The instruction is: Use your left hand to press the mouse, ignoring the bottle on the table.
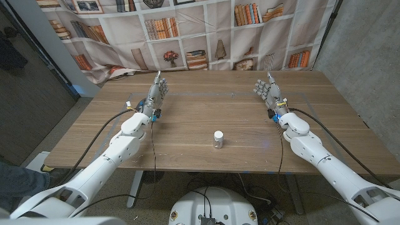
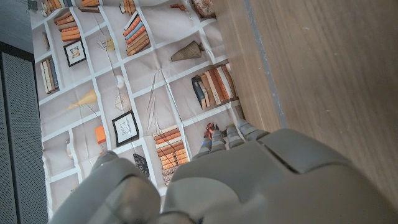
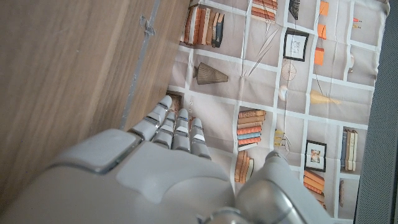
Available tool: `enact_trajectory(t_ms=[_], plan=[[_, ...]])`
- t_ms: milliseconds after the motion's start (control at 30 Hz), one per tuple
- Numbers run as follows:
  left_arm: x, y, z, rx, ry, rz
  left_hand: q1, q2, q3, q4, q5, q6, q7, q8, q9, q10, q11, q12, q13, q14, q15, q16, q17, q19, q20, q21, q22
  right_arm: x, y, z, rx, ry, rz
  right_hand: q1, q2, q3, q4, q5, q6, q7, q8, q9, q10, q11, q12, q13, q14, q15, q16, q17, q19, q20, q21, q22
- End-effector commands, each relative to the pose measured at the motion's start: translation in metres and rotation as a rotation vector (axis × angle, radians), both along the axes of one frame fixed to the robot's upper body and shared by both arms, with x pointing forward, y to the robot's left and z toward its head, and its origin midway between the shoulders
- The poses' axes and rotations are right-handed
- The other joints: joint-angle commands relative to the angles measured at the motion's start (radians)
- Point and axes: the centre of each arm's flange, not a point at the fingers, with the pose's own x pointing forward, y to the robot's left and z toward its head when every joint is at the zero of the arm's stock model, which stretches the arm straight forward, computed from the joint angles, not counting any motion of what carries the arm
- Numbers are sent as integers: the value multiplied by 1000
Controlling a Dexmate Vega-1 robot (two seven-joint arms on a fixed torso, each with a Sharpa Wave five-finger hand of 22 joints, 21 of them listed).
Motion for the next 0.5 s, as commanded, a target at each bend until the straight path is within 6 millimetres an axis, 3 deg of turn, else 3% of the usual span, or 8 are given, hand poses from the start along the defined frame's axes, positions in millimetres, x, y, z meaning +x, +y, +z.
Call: enact_trajectory(t_ms=[33,500], plan=[[-9,1,8,28,-5,19,7,3,-1,4,7,10,5,8,5,10,-1,7,4,12,2,5,5,11,-14,6,4,-3,2,-6,13,1,6,11,0,7,-2,4,10,-3,5,1,11,-1,5,4,7,8,6,4,10,0,4,2],[-20,13,11,84,-17,32,28,21,2,-2,2,48,6,11,5,60,5,13,4,60,2,9,5,37,1,8,4,-12,17,-5,-13,-24,6,15,2,8,-5,3,16,-5,6,1,15,0,5,4,11,9,5,4,14,3,2,2]])
